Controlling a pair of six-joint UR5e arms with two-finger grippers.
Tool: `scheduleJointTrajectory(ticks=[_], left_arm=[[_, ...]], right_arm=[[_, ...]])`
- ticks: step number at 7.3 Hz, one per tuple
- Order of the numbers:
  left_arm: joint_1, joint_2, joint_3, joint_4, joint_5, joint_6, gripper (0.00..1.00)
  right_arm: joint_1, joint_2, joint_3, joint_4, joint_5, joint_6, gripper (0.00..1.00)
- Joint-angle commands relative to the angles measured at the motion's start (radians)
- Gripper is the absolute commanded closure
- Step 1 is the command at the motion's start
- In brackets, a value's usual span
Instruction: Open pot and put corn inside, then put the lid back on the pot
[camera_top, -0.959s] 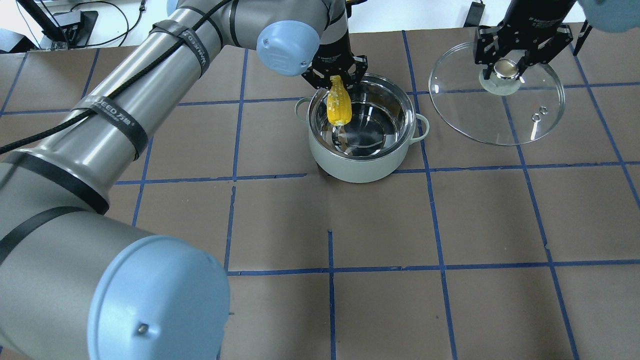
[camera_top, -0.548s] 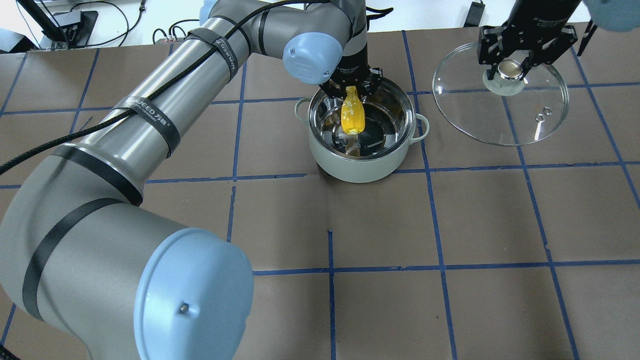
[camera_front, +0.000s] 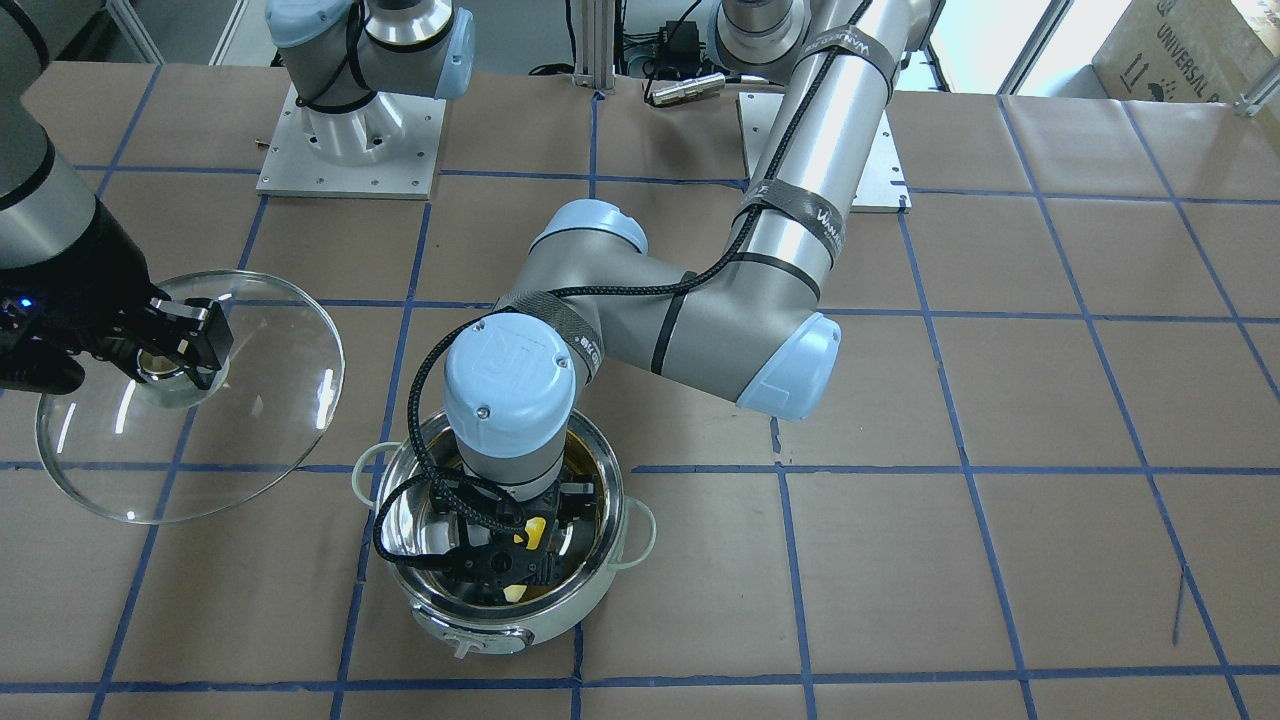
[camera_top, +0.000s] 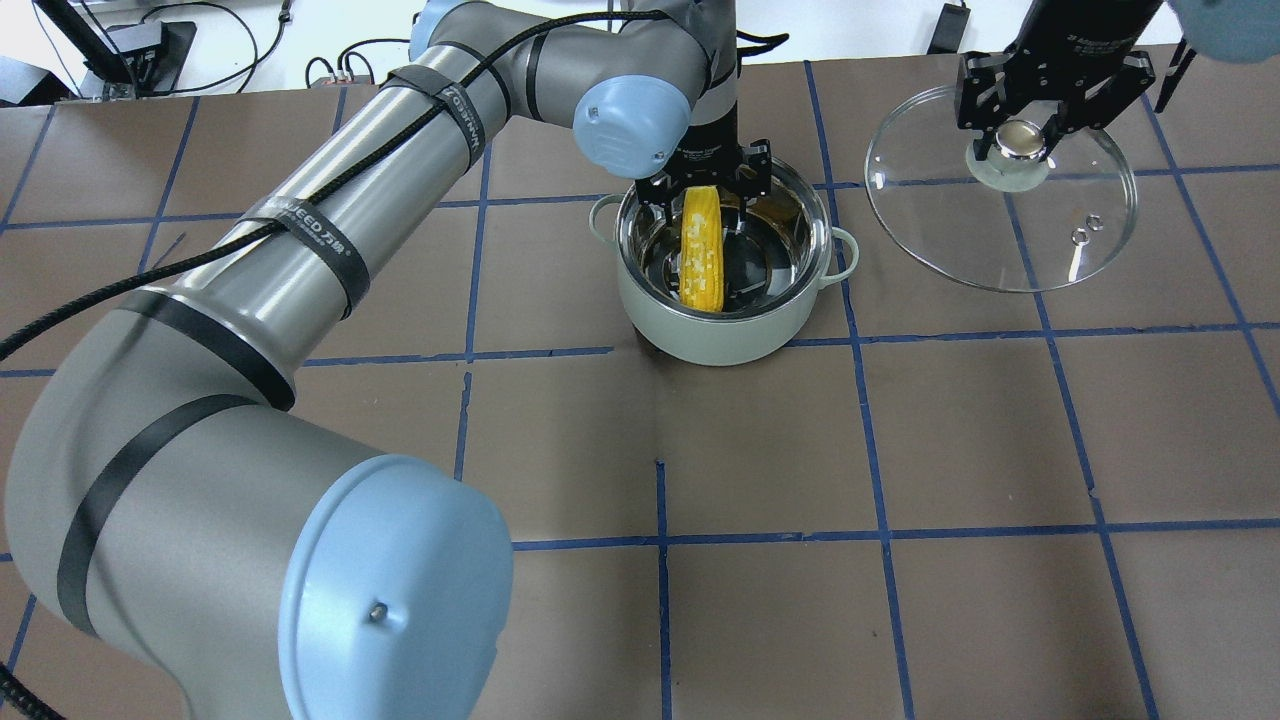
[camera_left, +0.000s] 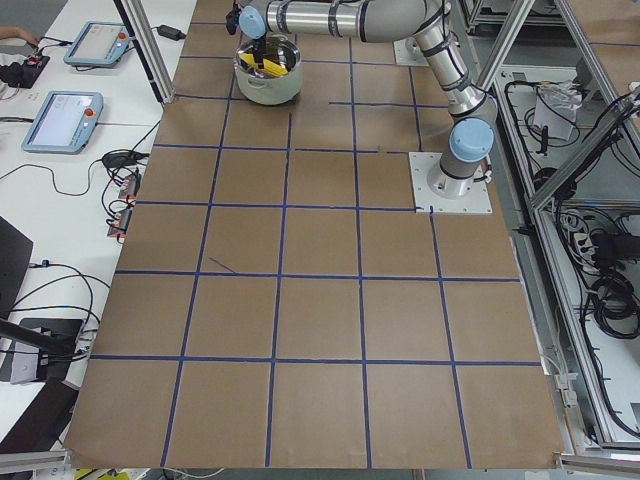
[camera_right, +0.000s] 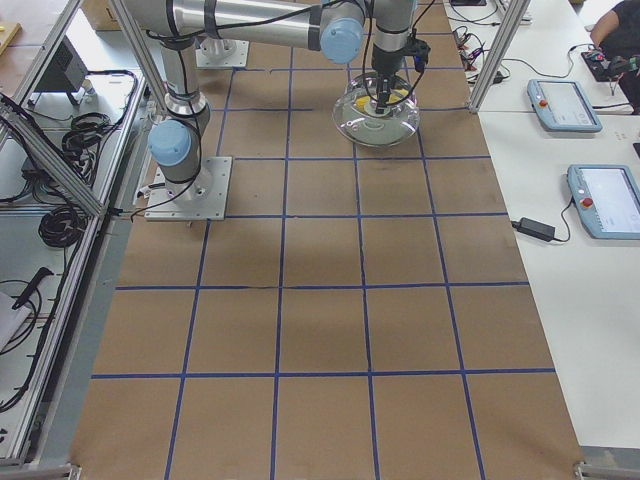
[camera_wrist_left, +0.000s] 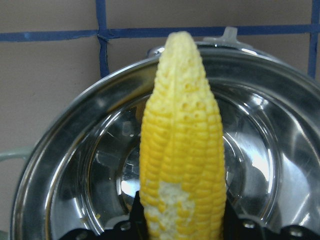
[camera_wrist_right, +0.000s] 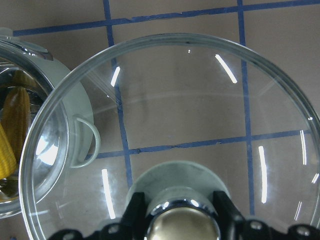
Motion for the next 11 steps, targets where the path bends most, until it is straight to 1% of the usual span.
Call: scheduleJointTrajectory(ticks=[1, 2, 3, 4, 5, 6, 7, 8, 9, 10, 11], left_arm=[[0.007, 0.034, 0.011, -0.058, 0.009, 0.009, 0.0], [0.027, 0.075, -0.004, -0.113, 0.041, 0.021, 0.0], [0.061, 0.098, -0.006, -0.123, 0.049, 0.094, 0.0], [0.087, 0.129, -0.009, -0.129, 0.05, 0.154, 0.0], [0.131, 0.176, -0.021, -0.177, 0.05, 0.185, 0.0], [0.179, 0.247, -0.062, -0.184, 0.05, 0.254, 0.0], [0.231, 0.32, -0.156, -0.182, 0.038, 0.305, 0.0], [0.275, 0.389, -0.281, -0.167, 0.038, 0.342, 0.0], [0.317, 0.475, -0.375, -0.164, 0.041, 0.392, 0.0], [0.355, 0.556, -0.438, -0.166, 0.047, 0.422, 0.0], [0.38, 0.641, -0.499, -0.172, 0.049, 0.455, 0.0]], right_arm=[[0.0, 0.0, -0.002, 0.0, 0.0, 0.001, 0.76], [0.011, -0.003, -0.014, 0.0, 0.002, 0.003, 0.76], [0.035, -0.011, -0.026, -0.003, 0.013, 0.015, 0.74], [0.104, -0.008, -0.038, -0.008, 0.011, 0.021, 0.74], [0.165, 0.0, -0.041, -0.011, 0.008, 0.073, 0.74], [0.208, 0.018, -0.043, -0.021, 0.017, 0.114, 0.76], [0.247, 0.038, -0.057, -0.024, 0.026, 0.135, 0.76], [0.276, 0.071, -0.083, -0.035, 0.043, 0.158, 0.76], [0.293, 0.12, -0.104, -0.046, 0.045, 0.162, 0.77], [0.311, 0.176, -0.124, -0.087, 0.043, 0.162, 0.77], [0.325, 0.216, -0.146, -0.092, 0.045, 0.161, 0.77]])
